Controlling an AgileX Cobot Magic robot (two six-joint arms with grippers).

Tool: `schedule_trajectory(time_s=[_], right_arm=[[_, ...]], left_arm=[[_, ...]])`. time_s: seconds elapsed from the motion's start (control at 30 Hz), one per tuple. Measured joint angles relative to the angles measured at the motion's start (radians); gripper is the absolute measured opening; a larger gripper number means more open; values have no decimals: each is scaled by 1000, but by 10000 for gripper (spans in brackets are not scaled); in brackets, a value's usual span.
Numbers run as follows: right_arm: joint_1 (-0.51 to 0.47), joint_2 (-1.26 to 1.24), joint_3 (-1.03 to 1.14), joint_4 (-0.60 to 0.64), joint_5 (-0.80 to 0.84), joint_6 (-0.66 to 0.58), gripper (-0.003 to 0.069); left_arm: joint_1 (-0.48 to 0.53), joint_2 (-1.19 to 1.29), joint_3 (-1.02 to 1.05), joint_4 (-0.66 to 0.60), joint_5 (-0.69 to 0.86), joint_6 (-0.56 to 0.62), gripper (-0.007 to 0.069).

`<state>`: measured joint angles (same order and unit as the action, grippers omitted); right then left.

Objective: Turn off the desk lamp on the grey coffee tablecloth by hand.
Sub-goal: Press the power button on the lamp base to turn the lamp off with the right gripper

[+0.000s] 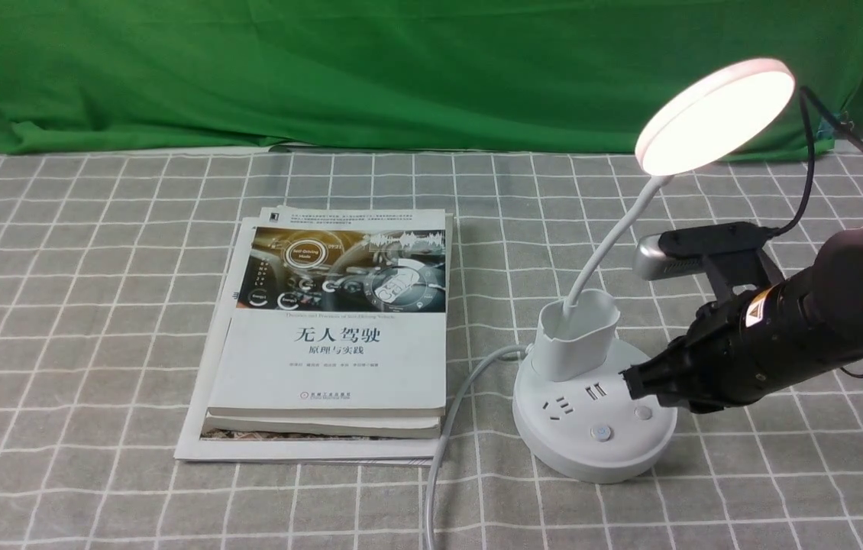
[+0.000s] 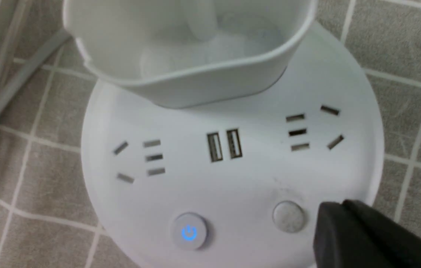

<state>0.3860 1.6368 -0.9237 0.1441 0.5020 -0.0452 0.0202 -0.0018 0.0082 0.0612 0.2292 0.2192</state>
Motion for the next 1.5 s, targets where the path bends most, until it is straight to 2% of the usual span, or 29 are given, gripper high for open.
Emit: schedule_trajectory(time_s=[1.13,1.5], right_arm=[[17,81,-17,43,-6,-31,38],[16,107,-37,65,-53,-34,38]], left_arm=[[0,1,0,0,0,0,19],[0,1,0,0,0,0,19]])
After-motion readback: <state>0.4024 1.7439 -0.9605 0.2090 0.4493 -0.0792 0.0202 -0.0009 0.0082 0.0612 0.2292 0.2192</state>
